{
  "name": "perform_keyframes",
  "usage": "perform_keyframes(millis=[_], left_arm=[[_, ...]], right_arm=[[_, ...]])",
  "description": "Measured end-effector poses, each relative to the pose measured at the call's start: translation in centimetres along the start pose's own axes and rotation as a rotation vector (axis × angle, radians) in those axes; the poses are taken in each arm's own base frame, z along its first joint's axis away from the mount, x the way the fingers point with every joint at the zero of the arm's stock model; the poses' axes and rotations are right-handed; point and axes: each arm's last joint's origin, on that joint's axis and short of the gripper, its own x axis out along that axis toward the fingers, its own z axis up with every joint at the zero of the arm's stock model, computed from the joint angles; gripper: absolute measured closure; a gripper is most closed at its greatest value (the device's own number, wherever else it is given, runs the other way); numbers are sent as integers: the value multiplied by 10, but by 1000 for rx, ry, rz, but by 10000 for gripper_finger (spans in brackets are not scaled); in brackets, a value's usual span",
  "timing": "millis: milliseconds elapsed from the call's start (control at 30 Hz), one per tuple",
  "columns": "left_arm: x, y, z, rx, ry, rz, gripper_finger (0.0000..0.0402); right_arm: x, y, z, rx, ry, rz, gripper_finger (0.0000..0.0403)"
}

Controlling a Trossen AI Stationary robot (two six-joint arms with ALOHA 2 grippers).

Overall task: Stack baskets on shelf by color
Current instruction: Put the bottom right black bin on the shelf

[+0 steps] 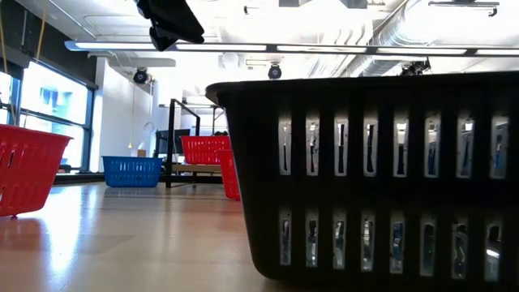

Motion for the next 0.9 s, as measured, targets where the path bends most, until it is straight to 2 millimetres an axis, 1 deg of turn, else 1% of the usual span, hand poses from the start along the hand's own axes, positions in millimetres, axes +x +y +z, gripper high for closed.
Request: perform_keyframes(millis=[133, 267, 500, 700, 900], left_arm=[[0, 0, 0, 0, 0, 0, 323], [0, 0, 0, 0, 0, 0, 323], [0, 0, 0, 0, 0, 0, 323], [0, 0, 0, 0, 0, 0, 323], [0, 0, 0, 0, 2, 1, 323]], right_arm=[[-12, 11, 5, -1, -39, 12, 399], [-24, 20, 9, 23, -75, 0, 400], [-53, 36, 19, 33, -177, -33, 402], [-82, 35, 37, 14, -270, -128, 402], [-108, 25, 56, -65, -301, -245, 402]])
